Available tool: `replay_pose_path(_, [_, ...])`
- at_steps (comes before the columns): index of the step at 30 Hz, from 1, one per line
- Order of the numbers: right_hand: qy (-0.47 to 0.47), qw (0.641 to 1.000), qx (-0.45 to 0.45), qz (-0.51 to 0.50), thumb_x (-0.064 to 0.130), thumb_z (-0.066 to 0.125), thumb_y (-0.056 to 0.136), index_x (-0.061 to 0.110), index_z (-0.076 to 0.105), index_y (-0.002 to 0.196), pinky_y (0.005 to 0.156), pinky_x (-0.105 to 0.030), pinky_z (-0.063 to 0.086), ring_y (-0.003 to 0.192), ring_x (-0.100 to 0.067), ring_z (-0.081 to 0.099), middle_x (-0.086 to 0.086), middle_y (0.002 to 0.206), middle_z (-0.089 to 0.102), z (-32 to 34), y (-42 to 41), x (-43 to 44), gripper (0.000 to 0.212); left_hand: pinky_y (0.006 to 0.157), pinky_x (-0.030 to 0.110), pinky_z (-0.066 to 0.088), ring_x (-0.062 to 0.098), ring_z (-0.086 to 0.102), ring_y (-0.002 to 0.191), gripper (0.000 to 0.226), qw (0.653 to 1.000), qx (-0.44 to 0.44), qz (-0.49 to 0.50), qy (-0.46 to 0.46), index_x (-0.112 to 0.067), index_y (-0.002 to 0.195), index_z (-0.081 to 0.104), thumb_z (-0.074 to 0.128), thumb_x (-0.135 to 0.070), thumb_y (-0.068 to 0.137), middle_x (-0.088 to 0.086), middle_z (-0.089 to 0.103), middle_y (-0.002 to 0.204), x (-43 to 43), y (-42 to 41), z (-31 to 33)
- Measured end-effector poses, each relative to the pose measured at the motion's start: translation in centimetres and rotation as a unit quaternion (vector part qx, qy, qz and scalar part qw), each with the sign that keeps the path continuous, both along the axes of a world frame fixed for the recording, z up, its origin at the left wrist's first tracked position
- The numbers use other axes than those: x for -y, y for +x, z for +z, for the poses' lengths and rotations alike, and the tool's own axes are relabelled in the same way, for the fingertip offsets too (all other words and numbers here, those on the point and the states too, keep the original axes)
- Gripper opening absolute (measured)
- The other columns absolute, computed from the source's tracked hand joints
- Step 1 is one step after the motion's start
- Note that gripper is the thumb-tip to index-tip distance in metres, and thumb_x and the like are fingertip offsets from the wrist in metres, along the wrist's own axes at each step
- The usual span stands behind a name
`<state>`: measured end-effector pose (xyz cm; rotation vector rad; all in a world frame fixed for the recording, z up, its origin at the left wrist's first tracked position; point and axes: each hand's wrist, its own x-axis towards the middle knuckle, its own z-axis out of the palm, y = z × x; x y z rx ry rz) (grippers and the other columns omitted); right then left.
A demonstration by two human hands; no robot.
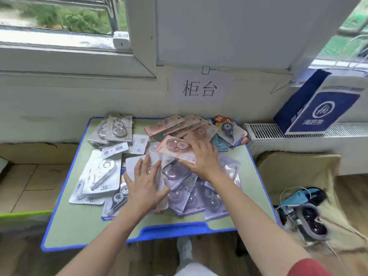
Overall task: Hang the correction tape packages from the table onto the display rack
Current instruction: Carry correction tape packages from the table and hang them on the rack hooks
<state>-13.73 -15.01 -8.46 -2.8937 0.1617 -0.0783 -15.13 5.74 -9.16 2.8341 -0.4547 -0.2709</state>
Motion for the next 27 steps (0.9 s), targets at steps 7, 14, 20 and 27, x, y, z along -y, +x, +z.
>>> replay_pose_path(7, [-0.023,0.994,0.003,-0.104,0.065,0.054,0.081,0.026,0.037,0.142,0.101,-0.035,0.024,0.123,-0.023,0.041,-0.003,0.135,0.045,-0.1,-13.6,-5.1,0.074,0.112,0.058,0.011,0.016,-0.008,0.145,0.079,0.994,0.008,-0.106,0.025,-0.036,0.150,0.008,0.048,-0.057,0.085,-0.004,-0.011,0.158,-5.7,-8.2,0.1])
replay_pose_path(14, [0.004,0.980,0.031,-0.195,0.062,0.060,0.078,0.028,0.042,0.138,0.098,-0.036,0.025,0.118,-0.025,0.043,-0.001,0.128,0.051,0.7,-26.4,-9.2,0.071,0.109,0.059,0.015,0.018,-0.004,0.143,0.075,0.982,0.027,-0.184,0.003,-0.036,0.147,0.015,0.049,-0.055,0.083,-0.004,-0.007,0.159,-8.2,-15.7,0.7])
replay_pose_path(20, [0.025,0.957,0.056,-0.285,0.060,0.062,0.078,0.025,0.045,0.136,0.099,-0.036,0.024,0.118,-0.024,0.043,-0.003,0.127,0.051,0.3,-37.2,-11.8,0.070,0.109,0.058,0.012,0.018,-0.005,0.144,0.076,0.967,0.040,-0.252,-0.009,-0.036,0.148,0.015,0.049,-0.055,0.084,-0.003,-0.006,0.159,-8.0,-23.0,1.1])
replay_pose_path(27, [0.028,0.900,0.079,-0.427,0.055,0.070,0.073,0.022,0.052,0.130,0.097,-0.036,0.024,0.115,-0.026,0.044,-0.003,0.123,0.052,-0.3,-54.4,-15.8,0.069,0.107,0.060,0.015,0.021,-0.001,0.144,0.075,0.934,0.055,-0.352,-0.028,-0.033,0.148,0.019,0.052,-0.053,0.083,0.001,0.001,0.159,-6.5,-35.3,1.5])
